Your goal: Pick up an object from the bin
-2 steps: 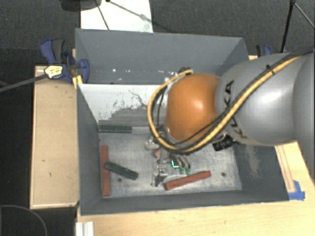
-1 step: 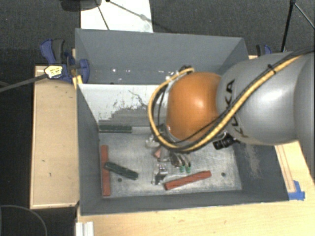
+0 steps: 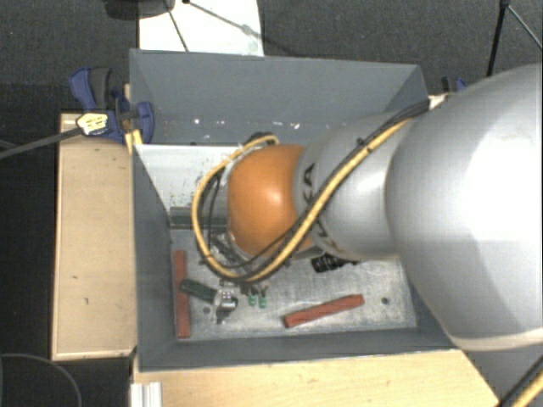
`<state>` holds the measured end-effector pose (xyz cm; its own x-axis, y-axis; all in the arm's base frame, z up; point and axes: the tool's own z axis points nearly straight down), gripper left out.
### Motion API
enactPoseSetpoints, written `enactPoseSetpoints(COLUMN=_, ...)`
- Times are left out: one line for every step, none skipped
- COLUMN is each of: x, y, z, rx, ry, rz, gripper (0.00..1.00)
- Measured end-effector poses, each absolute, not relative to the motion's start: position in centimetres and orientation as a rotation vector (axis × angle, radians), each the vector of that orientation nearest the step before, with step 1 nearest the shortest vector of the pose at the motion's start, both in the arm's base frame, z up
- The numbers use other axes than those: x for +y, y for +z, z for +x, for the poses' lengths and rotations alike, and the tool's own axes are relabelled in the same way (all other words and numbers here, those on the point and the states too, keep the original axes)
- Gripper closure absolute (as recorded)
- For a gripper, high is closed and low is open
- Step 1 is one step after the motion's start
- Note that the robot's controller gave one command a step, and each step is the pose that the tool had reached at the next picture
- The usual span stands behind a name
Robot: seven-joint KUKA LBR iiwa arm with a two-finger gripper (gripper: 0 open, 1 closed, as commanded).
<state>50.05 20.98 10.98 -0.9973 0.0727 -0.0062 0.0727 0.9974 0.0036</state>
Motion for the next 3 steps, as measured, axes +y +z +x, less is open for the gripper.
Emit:
enactPoseSetpoints(x=23.3, y=8.6, z=49.8, rx=3.139, ry=0.0, rz=0.184, gripper=0.0)
enactPoseSetpoints(x=23.9, y=10.7, z=50.8, rx=3.097, ry=0.002, rz=0.517, gripper=0.0)
enactPoseSetpoints(x=24.0, y=9.6, z=50.7, rx=3.099, ry=0.004, rz=0.486, gripper=0.0)
